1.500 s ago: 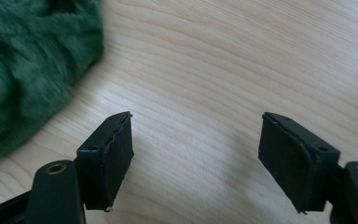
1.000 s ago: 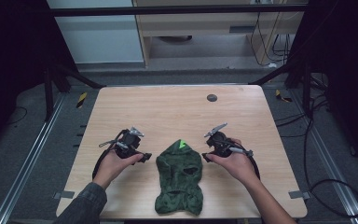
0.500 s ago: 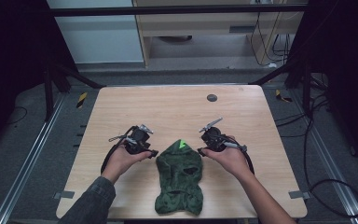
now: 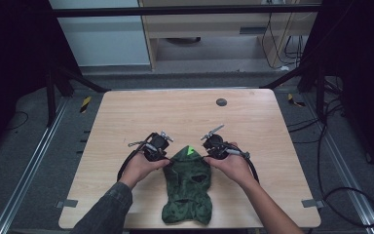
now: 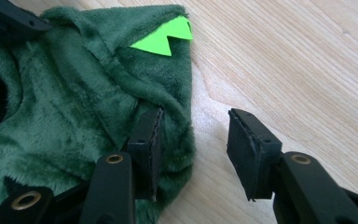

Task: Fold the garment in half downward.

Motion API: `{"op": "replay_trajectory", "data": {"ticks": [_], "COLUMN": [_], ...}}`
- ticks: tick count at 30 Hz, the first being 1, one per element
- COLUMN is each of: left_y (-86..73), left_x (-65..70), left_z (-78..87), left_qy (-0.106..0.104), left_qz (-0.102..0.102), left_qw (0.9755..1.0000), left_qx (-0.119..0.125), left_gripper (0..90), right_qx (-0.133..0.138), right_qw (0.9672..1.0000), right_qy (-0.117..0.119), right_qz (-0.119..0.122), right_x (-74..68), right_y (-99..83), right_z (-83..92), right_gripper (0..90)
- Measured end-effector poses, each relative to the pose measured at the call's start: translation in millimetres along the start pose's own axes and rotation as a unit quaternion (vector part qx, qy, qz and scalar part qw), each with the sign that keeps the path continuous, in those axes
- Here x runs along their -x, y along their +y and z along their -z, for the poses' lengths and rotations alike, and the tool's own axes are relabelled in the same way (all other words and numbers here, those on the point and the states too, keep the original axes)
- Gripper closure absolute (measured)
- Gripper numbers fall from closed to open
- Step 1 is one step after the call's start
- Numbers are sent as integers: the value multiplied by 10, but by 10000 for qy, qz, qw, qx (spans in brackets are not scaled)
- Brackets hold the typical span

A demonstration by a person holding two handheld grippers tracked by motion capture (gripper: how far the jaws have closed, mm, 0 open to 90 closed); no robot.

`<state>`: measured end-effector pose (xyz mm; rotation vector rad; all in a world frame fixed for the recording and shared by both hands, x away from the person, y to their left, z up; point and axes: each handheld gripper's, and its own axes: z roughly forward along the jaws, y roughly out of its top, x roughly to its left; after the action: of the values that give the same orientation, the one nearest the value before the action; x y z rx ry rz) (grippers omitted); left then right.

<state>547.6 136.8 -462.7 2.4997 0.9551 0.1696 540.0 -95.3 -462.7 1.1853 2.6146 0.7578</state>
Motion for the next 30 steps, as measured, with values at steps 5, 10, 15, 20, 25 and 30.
{"op": "replay_trajectory", "data": {"ticks": [5,10,15,20,25,30], "left_y": [-10,-28,-48,-54,-49,-55], "left_x": [-1,-22,-17,-26,-18,22], "left_z": [-29,-52,-83,-90,-95,-101], "left_qy": [-22,-52,-68,-62,-23,-62], "left_qz": [-15,43,54,66,30,-34], "left_qw": [10000,10000,10000,10000,10000,10000], "left_qx": [-6,3,-13,-7,1,67], "left_gripper": [470,490,498,499,517,605], "right_qx": [-13,-24,-52,-61,-157,-212], "right_qw": [10000,9999,9999,9999,9997,9996], "right_qy": [34,83,98,93,114,71], "right_qz": [-85,-88,-39,51,118,160], "right_x": [4,6,-40,-57,-80,-114], "right_y": [-2,-3,3,8,10,19], "right_z": [-35,-70,-98,-111,-148,-189], "right_gripper": [565,570,562,557,544,546]}}
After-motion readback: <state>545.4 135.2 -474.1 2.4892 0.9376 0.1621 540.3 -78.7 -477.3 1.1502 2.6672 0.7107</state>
